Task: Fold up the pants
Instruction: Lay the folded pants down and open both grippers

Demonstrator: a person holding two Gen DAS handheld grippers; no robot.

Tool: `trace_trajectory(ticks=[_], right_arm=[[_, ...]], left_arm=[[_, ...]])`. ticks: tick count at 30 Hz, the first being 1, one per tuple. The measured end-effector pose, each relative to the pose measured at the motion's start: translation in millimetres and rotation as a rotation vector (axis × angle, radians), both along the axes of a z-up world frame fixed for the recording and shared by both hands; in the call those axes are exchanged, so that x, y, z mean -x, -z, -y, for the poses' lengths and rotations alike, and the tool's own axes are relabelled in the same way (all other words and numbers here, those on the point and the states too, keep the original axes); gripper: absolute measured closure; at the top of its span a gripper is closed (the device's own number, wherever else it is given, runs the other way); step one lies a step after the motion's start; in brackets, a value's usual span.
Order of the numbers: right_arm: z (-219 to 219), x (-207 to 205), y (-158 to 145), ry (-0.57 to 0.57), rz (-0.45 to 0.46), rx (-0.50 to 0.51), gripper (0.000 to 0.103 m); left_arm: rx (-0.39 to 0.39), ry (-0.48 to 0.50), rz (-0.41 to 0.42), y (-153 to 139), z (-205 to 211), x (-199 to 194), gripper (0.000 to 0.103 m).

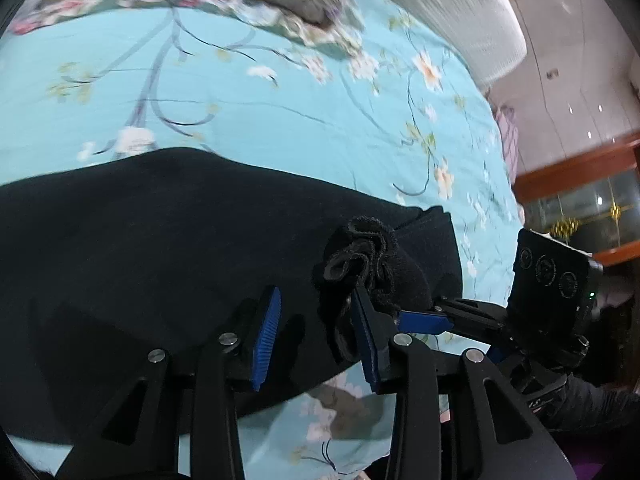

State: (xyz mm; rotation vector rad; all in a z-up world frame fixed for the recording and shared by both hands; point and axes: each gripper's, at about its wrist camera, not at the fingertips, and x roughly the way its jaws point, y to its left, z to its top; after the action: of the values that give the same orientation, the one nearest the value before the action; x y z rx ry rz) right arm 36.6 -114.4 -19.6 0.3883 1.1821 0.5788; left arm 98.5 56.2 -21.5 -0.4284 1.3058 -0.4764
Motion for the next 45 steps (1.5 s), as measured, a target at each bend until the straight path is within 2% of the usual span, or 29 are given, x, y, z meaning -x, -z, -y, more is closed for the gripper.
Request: trace_trajectory(ticks=[4,11,15,17,33,36,42,45], right_arm=[[-9,0,-9,-0.026,0.015,-0.006,0.049],[-31,-6,-23,-0.080,0.047,0.002,0.049],[-43,-12,-31,-0.115,0.062,0.011,0.049],[-48,-16,-31,-0.130,0.062,0.014,0.049],[-114,-54,-25,-0.280,0.056,0.048,0.049],[-127,-63,-25,-0.306,0.057,0.051,0.049],[-154,-79,-25,-0.366,0.070,0.064,0.049],[-167,-87,-25,-0.391,0.076,0.073,0.049]], left_arm=[[-0.003,-0.065,0.008,-7,-15,13,0.060],[0.025,-0.191,0.008,-12,-47,35,0.060],[0.012,-0.274,0.018,-14,-67,47,0.057],[-0.006,-0.318,0.028,-17,-79,54,0.057],[0.043,-0.636,0.016,-14,-165,117,0.057],[0.048,-0.688,0.030,-16,-179,128,0.051],[0.076,-0.770,0.039,-17,-203,141,0.050],[0.073,-0.809,0.036,-15,-213,148,0.045]])
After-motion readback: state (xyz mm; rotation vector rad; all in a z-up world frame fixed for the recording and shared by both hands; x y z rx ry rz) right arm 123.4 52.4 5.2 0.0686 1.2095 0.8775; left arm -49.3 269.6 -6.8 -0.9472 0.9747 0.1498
